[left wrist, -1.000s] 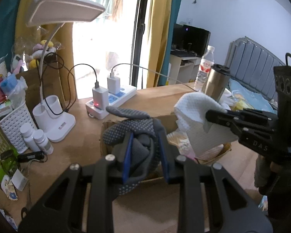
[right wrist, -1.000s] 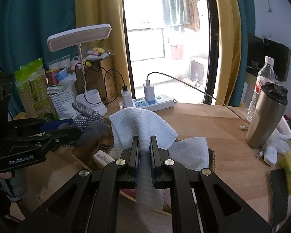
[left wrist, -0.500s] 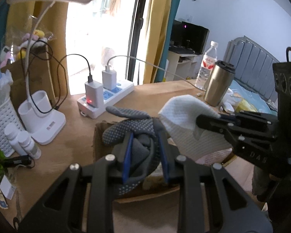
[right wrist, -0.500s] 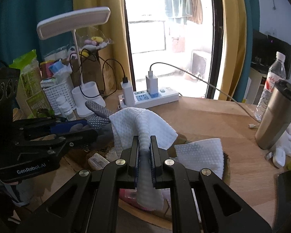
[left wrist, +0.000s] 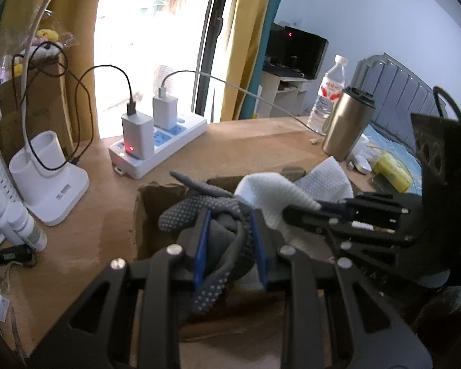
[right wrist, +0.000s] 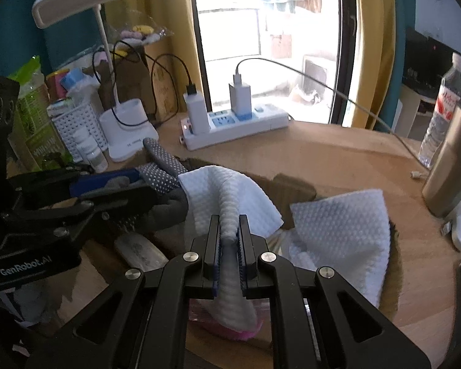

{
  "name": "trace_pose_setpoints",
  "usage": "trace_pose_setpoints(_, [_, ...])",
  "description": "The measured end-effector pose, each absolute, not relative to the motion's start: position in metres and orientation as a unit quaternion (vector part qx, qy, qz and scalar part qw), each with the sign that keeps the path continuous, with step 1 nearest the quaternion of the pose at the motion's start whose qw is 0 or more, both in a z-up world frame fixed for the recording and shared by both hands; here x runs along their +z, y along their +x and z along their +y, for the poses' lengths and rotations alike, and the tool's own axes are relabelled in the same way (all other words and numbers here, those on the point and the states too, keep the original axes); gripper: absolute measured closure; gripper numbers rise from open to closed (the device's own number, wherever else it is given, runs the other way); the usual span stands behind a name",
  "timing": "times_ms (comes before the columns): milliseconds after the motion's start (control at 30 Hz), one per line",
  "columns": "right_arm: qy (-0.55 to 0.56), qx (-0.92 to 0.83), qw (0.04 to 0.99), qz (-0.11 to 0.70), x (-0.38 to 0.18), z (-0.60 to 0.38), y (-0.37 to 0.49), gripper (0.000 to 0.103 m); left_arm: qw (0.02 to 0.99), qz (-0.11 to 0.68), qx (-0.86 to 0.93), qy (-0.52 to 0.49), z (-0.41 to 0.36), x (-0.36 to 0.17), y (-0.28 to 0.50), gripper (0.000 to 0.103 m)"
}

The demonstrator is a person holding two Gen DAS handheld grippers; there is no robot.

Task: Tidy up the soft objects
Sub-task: 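Lower the gloves into the box with the left tool while the right tool releases the cloth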

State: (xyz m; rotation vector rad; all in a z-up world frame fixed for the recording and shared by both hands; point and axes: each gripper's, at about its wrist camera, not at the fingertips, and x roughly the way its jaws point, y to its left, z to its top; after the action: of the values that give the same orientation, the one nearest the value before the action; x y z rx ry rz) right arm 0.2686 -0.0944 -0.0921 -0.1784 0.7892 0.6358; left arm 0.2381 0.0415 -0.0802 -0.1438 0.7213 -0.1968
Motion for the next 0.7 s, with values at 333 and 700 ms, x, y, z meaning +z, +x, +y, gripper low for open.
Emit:
trace_pose_setpoints(333, [-0.075,0.301,0.865,0.394,-0.104,-0.096,0.276,0.092,0.918,0.374,-0.103,-0.082,0.043,-0.087,0.255,0.071])
trace_pose_setpoints(700, [-0.069,0.305,0.863,0.397,-0.104,-0.098,0.276,0.085,0.906,0.404,-0.073,-0.102,0.053,-0.1,0.266,0.042])
